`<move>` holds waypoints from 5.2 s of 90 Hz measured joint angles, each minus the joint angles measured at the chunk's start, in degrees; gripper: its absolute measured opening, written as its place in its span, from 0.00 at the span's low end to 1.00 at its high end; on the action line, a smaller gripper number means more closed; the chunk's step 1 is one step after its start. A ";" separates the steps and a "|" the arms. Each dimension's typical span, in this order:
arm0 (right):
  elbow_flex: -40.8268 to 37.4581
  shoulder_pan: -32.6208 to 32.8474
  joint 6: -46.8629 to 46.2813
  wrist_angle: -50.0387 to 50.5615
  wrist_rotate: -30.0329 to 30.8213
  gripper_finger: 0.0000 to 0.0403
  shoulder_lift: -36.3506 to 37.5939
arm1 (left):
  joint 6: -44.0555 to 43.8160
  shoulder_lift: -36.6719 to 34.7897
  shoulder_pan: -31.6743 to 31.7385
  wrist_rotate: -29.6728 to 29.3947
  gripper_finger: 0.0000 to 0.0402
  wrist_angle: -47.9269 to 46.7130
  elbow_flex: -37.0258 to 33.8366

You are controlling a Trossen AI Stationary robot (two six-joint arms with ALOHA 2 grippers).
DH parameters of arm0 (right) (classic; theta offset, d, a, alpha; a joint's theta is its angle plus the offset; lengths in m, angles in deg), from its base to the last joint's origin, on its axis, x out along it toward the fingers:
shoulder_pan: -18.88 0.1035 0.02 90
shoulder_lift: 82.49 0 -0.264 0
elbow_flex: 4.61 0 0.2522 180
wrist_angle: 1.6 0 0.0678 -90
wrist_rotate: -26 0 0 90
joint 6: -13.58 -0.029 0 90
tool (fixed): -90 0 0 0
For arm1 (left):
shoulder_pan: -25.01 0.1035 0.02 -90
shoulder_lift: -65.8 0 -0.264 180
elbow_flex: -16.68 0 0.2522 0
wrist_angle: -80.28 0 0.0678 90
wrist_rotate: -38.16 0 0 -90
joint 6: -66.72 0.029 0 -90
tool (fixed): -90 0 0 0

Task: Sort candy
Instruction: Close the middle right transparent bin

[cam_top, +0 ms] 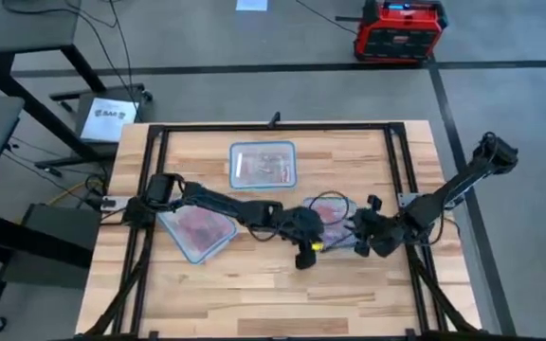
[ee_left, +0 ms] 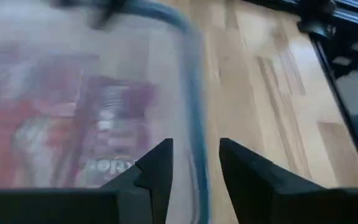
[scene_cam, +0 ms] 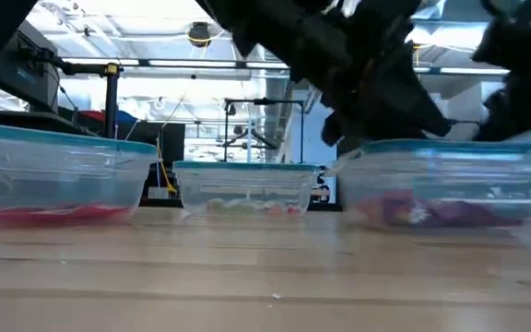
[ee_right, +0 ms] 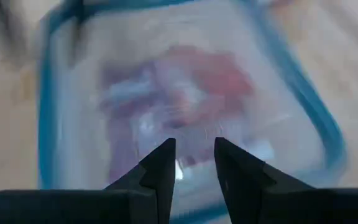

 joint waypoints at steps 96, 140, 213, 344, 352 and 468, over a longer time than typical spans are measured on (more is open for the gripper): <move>-0.11 -33.13 58.17 -53.80 -62.31 0.25 -31.11 | -12.25 -6.45 -9.63 -33.86 0.29 -6.28 -12.79; 0.68 -33.02 53.67 -58.33 -62.90 0.25 -37.23 | -4.37 -6.38 -4.37 -27.30 0.29 -2.23 -14.51; 0.50 -32.85 52.80 -60.29 -59.23 0.25 -37.31 | 8.59 -6.38 -2.06 -20.05 0.29 -2.15 -14.51; 0.72 -22.77 32.33 3.91 -33.28 0.25 14.77 | -1.22 -8.82 -1.17 -13.76 0.29 -20.15 -6.05; 0.54 -22.79 31.65 1.57 -33.30 0.25 13.91 | 0.87 -9.75 -1.87 -15.53 0.29 -16.66 -6.23; -0.79 -13.08 19.00 -9.48 -31.60 0.25 -6.96 | 12.07 1.16 2.40 -4.79 0.29 7.07 -6.36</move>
